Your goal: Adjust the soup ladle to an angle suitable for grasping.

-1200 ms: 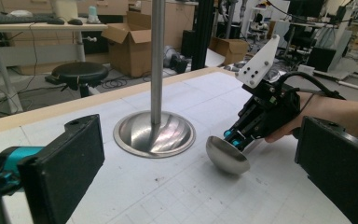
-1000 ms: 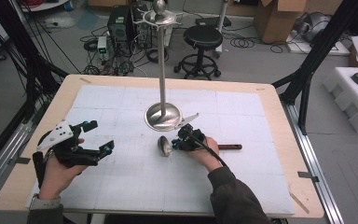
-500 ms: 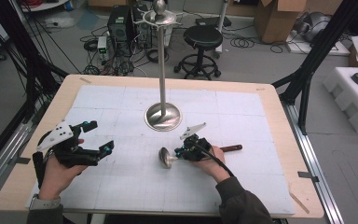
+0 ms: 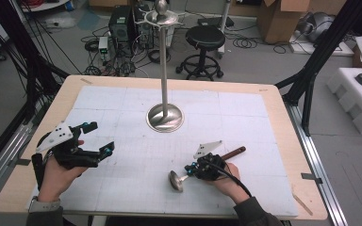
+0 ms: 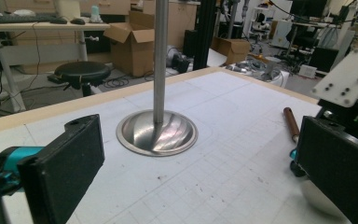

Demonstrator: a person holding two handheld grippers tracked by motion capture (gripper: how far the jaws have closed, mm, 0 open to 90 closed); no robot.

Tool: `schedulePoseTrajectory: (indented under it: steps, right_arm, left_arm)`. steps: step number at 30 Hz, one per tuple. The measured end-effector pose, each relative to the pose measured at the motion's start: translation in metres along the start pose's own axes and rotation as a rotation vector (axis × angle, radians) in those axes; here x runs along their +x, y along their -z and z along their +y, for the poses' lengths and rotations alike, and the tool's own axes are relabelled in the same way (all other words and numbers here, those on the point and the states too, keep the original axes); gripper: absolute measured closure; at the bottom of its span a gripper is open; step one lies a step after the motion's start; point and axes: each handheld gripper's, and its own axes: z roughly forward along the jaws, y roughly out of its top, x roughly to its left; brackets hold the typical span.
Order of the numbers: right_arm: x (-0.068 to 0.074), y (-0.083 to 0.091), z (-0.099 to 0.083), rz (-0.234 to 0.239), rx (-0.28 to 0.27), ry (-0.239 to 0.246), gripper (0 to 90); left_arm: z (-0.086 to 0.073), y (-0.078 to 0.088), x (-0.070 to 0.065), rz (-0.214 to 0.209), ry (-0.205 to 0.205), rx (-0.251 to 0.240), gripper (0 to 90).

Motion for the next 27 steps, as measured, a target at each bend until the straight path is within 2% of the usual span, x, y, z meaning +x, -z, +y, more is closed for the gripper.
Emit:
schedulePoseTrajectory:
  steps: [4, 11, 21, 26, 27]
  right_arm:
    - [0.007, 0.008, -0.008, -0.019, 0.005, 0.023, 89.8]
    - [0.014, 0.021, -0.025, -0.023, -0.003, 0.046, 89.8]
    - [0.021, 0.046, -0.051, -0.028, 0.005, 0.042, 89.8]
    - [0.021, 0.047, -0.052, -0.024, 0.002, 0.040, 90.0]
    - [0.021, 0.047, -0.052, -0.021, 0.000, 0.056, 90.0]
  left_arm:
    - [0.000, 0.000, 0.000, -0.001, -0.004, 0.002, 1.8]
    - [0.000, 0.001, 0.001, 0.003, -0.001, -0.001, 1.8]
    - [0.001, 0.000, -0.001, -0.002, -0.007, 0.002, 1.8]
    - [0.000, -0.002, -0.002, -0.005, -0.005, 0.011, 1.8]
    - [0.000, -0.003, -0.002, -0.006, -0.006, 0.012, 1.8]
